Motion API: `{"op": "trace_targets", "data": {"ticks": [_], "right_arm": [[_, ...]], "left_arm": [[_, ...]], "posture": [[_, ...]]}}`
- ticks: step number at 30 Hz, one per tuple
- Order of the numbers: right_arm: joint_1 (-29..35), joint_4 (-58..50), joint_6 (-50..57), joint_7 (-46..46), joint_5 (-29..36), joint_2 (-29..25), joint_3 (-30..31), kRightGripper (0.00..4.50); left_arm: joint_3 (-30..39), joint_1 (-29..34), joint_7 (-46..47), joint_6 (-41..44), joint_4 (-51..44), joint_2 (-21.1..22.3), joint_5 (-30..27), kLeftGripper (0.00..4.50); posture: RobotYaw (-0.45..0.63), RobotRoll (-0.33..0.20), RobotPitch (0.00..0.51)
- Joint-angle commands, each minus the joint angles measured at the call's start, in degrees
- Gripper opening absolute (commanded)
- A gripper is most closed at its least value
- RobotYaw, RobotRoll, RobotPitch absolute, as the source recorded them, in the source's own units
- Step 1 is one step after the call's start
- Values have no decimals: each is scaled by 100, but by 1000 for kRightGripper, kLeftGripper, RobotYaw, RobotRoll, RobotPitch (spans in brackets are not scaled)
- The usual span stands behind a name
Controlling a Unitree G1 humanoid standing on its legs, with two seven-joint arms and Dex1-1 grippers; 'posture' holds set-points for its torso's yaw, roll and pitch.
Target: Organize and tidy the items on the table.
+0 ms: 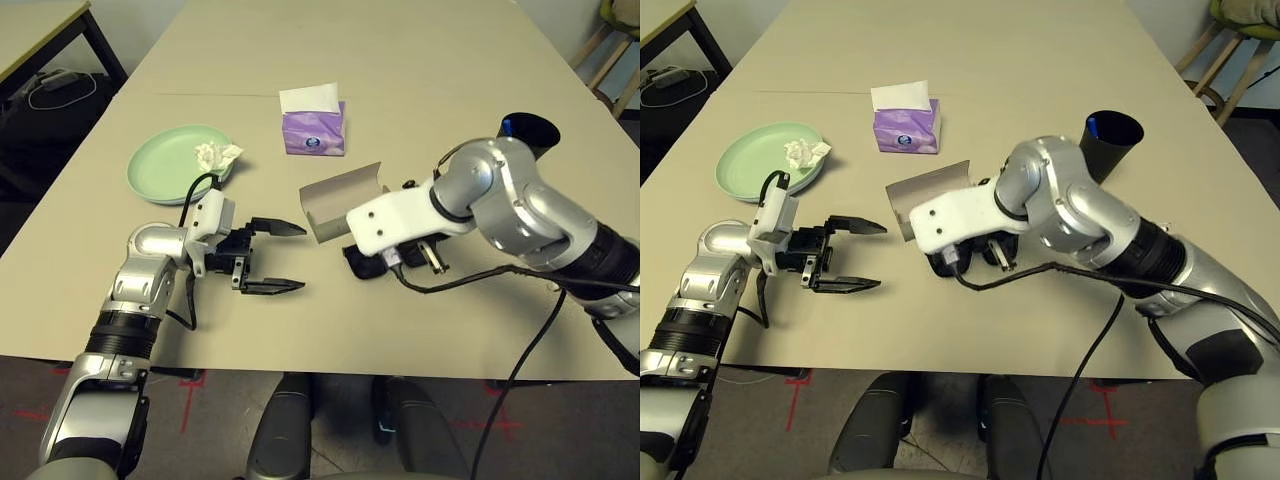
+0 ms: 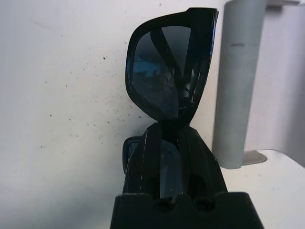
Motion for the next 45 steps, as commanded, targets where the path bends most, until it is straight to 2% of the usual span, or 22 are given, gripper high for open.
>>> {"op": "trace_targets", "data": {"ticks": [1, 10, 22, 45], "right_arm": [[-104, -22, -143, 20, 133, 0, -164, 413], [-508, 1093, -982, -495, -67, 309, -192, 413], [-937, 2298, -1784, -874, -263, 776, -203, 413], [-1349, 3980, -2826, -1663, -924, 1533, -140, 412]], "left_arm": [[-67, -15, -26, 35, 112, 64, 83, 4500], [19, -91, 194, 169, 94, 94, 64, 4500], [352, 26, 1053, 349, -137, -8, -90, 4500], [464, 421, 1286, 500, -653, 65, -150, 4500]], "posture": [[213, 0, 150], [227, 0, 147], [260, 0, 155], [292, 0, 163]]}}
